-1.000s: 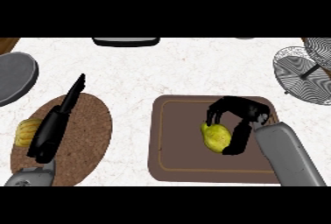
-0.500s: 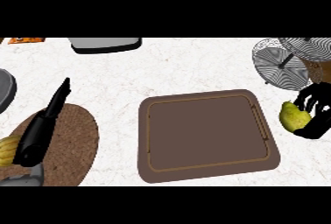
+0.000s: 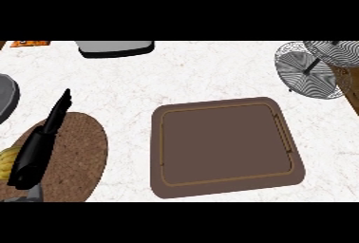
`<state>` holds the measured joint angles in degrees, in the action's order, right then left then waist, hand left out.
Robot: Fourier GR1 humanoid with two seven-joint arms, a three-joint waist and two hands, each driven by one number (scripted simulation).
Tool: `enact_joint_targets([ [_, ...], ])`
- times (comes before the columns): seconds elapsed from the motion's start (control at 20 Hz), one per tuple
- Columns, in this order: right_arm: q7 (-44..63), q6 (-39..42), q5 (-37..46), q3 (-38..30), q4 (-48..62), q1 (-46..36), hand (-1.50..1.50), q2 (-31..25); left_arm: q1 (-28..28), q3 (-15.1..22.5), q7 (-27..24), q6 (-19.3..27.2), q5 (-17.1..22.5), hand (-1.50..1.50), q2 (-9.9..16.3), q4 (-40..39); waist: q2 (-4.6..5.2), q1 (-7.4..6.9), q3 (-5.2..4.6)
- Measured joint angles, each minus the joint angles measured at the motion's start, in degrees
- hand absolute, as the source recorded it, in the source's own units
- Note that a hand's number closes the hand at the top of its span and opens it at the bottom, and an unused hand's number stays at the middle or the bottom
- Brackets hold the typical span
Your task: Pick the pear from the tray and place it in the tiered basket
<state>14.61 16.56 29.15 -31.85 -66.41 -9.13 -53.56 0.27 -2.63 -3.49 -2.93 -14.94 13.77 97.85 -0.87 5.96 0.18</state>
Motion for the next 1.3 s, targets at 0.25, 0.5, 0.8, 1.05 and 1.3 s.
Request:
enact_joint_targets([
  [0.25, -9.28, 0.27, -4.61, -10.77, 0.69, 5.43, 1.5, -5.02, -0.46, 1.78, -0.35, -0.98, -0.27, 0.0, -0.71, 0.39, 0.36, -2.71, -0.11],
  [0.5, -13.38, 1.53, -6.97, -15.94, 0.55, 5.91, 1.5, -8.32, -1.51, 2.74, -0.16, -1.38, -0.93, 0.0, -1.41, 0.36, 0.64, -4.61, -0.17],
  [0.8, -7.16, 4.55, -10.62, -14.81, -3.18, -1.11, 1.5, -11.37, -3.33, 3.15, -1.33, -1.51, -1.65, 0.0, -2.09, -1.7, 0.83, -5.91, -0.23],
  [1.05, 0.38, 4.89, -12.22, -8.37, -1.71, -10.91, 1.5, -13.76, -4.32, 3.3, -1.3, -2.49, -1.55, 0.0, -2.13, -2.08, 1.06, -7.1, -0.24],
  [1.3, 6.19, 2.97, -11.86, 0.39, 2.02, -22.02, 1.5, -13.86, -5.15, 4.49, 0.05, -2.35, -2.51, 0.0, -3.2, -1.38, 1.22, -7.99, -0.26],
])
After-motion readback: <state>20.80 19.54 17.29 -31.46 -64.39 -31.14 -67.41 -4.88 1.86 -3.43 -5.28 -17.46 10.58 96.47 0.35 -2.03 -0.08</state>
